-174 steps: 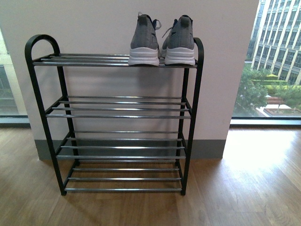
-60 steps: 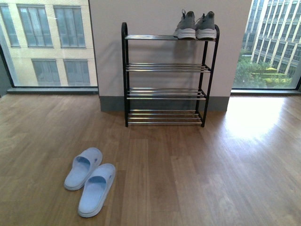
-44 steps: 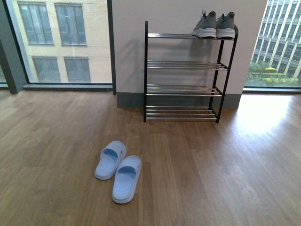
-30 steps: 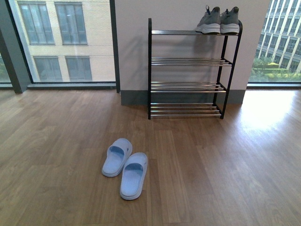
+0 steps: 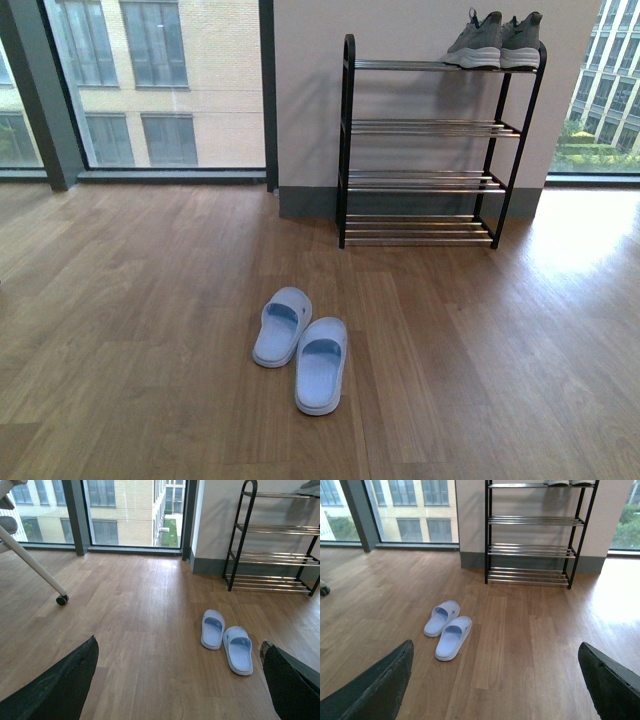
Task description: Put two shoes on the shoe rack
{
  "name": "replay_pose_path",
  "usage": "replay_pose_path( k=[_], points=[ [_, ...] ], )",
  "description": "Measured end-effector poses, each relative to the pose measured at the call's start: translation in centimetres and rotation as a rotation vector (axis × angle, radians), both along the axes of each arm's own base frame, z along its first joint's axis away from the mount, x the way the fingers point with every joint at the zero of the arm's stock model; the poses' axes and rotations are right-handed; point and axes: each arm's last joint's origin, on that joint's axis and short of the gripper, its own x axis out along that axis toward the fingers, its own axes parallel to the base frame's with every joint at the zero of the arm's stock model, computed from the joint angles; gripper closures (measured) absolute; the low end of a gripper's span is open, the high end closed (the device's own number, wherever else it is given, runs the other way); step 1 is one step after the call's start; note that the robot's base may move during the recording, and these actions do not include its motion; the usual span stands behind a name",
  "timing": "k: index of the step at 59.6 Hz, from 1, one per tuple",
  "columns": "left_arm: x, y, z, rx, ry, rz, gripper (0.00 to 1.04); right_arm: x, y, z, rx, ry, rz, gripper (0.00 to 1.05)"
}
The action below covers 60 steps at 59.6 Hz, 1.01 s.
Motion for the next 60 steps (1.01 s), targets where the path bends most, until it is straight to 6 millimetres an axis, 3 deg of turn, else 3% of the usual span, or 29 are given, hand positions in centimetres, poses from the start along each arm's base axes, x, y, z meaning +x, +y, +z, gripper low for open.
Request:
replay_pose_path(
  k=[60],
  points=[
    [0.00, 0.02, 0.00, 0.000, 0.000, 0.003, 0.09, -0.01, 0.01, 0.01, 0.000, -0.001, 0.001, 0.09]
  ],
)
